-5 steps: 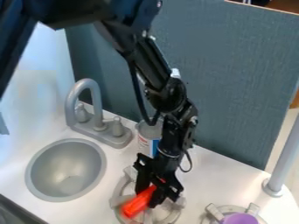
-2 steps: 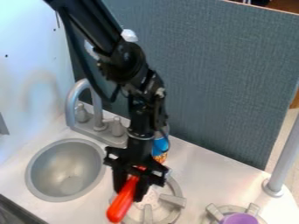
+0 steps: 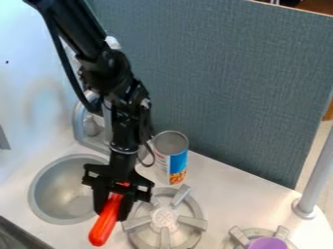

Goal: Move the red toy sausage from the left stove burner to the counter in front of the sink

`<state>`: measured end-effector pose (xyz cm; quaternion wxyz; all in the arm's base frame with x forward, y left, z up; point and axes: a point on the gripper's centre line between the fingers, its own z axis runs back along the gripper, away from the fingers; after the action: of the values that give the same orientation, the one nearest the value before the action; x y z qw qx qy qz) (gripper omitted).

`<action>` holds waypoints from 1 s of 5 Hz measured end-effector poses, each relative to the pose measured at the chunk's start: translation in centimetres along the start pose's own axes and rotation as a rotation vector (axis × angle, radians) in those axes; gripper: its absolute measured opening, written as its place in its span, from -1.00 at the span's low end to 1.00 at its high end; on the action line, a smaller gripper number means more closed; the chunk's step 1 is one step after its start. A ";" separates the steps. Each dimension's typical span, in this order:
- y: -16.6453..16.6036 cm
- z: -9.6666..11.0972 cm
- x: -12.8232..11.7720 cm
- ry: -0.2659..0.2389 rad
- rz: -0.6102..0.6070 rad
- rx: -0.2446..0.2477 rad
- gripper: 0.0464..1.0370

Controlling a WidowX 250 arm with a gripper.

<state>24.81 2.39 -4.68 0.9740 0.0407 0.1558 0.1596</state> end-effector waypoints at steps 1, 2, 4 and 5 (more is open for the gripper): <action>1.3 -1.0 0.4 0.005 0.027 0.007 0.01; 1.6 -2.4 1.0 0.024 0.032 0.024 0.01; 2.7 -4.6 2.0 0.077 0.049 0.058 0.01; 2.9 -4.8 2.3 0.085 0.064 0.079 0.01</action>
<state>24.49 6.06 -9.51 0.9585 0.0772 0.2016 0.1862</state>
